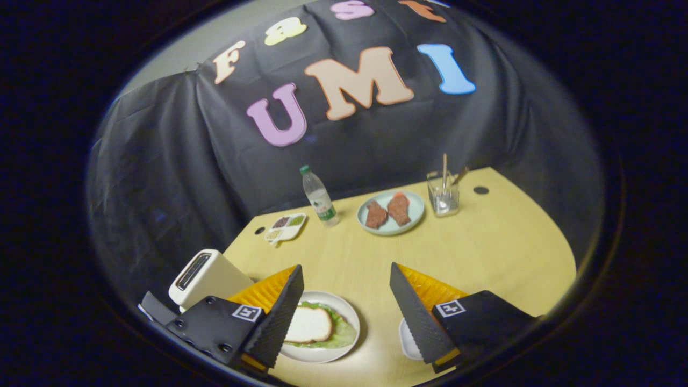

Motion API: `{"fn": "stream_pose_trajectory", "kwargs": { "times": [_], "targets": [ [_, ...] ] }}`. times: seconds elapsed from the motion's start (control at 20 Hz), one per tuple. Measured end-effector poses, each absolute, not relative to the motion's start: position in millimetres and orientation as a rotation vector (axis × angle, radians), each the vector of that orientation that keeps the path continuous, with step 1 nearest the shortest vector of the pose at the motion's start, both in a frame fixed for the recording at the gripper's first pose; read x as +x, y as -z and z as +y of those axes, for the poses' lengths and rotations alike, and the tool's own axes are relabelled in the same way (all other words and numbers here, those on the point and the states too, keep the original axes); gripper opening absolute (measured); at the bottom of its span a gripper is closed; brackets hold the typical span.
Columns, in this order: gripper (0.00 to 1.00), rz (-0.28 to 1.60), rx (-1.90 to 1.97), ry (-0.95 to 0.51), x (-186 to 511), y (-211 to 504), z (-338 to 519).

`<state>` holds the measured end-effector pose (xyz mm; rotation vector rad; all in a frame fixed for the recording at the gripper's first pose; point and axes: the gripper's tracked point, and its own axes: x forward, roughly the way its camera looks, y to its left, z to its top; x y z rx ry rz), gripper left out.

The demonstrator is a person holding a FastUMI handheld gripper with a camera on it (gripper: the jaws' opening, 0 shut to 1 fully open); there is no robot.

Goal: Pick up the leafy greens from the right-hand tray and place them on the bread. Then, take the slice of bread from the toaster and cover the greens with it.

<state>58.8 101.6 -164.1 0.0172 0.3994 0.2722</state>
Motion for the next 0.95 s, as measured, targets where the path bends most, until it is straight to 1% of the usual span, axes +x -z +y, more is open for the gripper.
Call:
{"fn": "stream_pose_trajectory", "kwargs": {
  "times": [0.25,0.4,0.65,0.95],
  "targets": [
    [1.00,0.102,-0.061,-0.296,37.4,61.4,124.3],
    [1.00,-0.050,-0.080,-0.301,23.8,18.3,132.4],
    [1.00,-0.084,-0.020,-0.265,11.1,6.7,122.0],
    [1.00,-0.053,-0.045,-0.225,2.0,11.4,95.2]
  ]
}}
